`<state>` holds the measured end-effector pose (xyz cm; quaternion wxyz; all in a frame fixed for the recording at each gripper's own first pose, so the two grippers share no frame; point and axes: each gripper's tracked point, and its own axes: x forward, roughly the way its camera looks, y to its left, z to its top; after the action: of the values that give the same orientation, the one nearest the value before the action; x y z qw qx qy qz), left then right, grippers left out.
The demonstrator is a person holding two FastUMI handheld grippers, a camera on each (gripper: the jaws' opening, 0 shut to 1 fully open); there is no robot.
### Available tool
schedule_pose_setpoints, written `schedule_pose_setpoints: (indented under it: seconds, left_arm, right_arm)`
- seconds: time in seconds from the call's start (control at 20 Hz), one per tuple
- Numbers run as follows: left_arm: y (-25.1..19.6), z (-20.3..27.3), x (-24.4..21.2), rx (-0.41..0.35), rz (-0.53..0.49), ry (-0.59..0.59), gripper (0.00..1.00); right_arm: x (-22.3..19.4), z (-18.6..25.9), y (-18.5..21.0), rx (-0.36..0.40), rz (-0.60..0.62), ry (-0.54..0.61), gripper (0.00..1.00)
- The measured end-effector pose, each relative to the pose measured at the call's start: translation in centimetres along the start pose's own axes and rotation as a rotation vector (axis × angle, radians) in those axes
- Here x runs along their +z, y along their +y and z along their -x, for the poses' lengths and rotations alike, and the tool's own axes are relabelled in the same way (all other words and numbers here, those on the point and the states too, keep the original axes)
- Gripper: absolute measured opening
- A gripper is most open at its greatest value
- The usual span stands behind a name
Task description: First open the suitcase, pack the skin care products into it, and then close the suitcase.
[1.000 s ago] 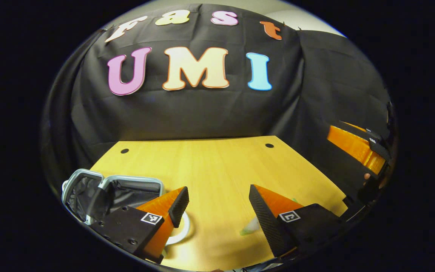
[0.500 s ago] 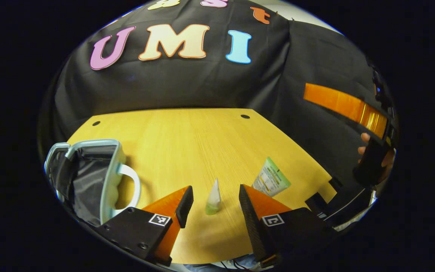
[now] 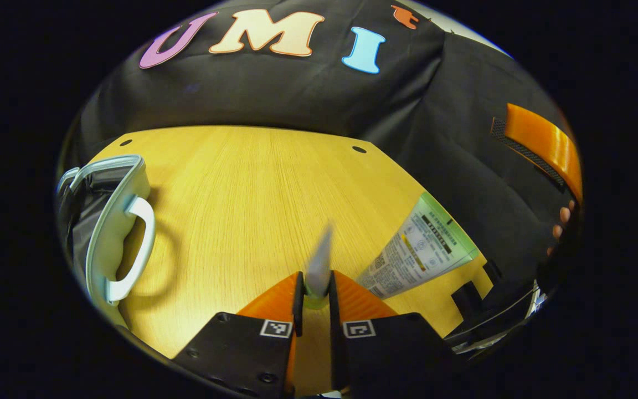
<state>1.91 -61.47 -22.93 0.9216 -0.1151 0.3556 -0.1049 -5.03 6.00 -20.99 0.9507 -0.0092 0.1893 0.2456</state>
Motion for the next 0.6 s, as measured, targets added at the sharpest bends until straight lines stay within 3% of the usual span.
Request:
schedule_pose_setpoints:
  seconds: [0.2, 0.5, 0.55, 0.6]
  left_arm:
    - [0.7, 1.3, 1.0, 0.029, 0.000, -0.015, 0.09]
    - [1.2, 5.8, 4.4, 0.064, -0.024, -0.064, 0.08]
    - [1.6, 6.6, 4.8, 0.081, -0.037, -0.064, 0.08]
    - [1.9, 7.5, 5.2, 0.098, -0.051, -0.076, 0.08]
  right_arm:
    - [-3.6, -0.3, 2.9, 0.070, 0.042, 0.054, 0.99]
    - [-9.2, -2.1, 4.8, 0.101, -0.005, 0.155, 1.00]
    - [-10.2, -2.6, 4.9, 0.100, -0.003, 0.175, 0.98]
    - [-11.3, -2.9, 5.0, 0.100, -0.009, 0.194, 0.89]
